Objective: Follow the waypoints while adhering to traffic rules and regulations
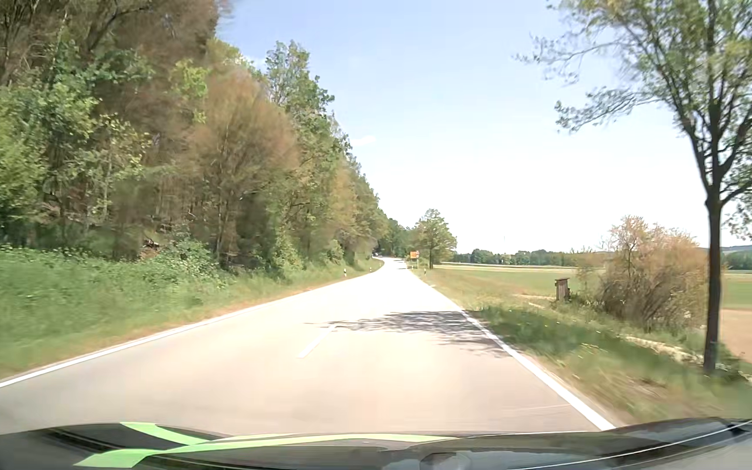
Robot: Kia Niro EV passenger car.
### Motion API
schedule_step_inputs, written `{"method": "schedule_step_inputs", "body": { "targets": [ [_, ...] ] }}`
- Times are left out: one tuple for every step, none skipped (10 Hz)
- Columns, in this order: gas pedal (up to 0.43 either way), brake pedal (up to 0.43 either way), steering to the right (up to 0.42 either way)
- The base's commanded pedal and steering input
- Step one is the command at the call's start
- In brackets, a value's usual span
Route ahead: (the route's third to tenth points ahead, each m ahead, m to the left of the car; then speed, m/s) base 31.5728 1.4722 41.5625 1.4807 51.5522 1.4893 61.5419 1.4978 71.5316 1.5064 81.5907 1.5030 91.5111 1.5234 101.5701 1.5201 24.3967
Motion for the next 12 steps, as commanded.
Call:
{"method": "schedule_step_inputs", "body": {
  "targets": [
    [0.260,0.000,-0.001],
    [0.268,0.000,-0.002],
    [0.268,0.000,-0.003],
    [0.268,0.000,-0.003],
    [0.268,0.000,-0.003],
    [0.268,0.000,-0.003],
    [0.260,0.000,-0.003],
    [0.228,0.000,-0.004],
    [0.189,0.000,-0.003],
    [0.169,0.000,-0.003],
    [0.150,0.000,-0.003],
    [0.130,0.000,-0.004]
  ]
}}
